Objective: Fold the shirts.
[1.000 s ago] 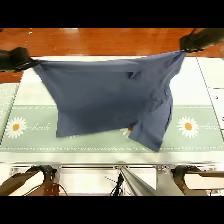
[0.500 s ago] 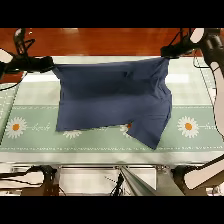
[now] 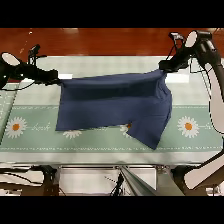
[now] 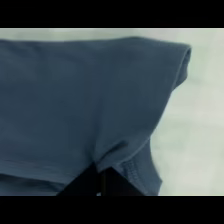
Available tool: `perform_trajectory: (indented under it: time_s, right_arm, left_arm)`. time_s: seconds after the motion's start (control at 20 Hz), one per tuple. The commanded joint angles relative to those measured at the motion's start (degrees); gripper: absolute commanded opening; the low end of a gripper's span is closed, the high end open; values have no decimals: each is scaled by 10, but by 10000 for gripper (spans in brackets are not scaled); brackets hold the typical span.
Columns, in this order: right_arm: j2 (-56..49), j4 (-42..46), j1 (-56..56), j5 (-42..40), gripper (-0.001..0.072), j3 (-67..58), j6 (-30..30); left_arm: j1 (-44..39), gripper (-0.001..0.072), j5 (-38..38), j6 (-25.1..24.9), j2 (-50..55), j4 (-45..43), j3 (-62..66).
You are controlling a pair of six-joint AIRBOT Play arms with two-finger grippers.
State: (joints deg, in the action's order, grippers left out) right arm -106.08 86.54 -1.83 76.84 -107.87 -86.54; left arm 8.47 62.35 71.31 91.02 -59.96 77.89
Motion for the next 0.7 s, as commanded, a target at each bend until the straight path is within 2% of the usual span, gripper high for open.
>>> perform_trajectory:
  time_s: [0.0, 0.1, 0.6, 0.65]
  right_arm:
    - [-9, -29, -2, 42, 22, 0, -24]
    - [-20, -36, -2, 64, 22, 0, -33]
    - [-27, 10, -1, 91, 24, 0, -52]
    - [-28, 8, -1, 92, 57, 0, -52]
  left_arm:
    - [2, 22, 37, 16, 10, -2, 3]
    - [2, 55, 40, 29, 14, -2, 3]
    - [5, 52, 66, 70, 20, -7, 3]
    - [5, 63, 75, 70, 23, -7, 3]
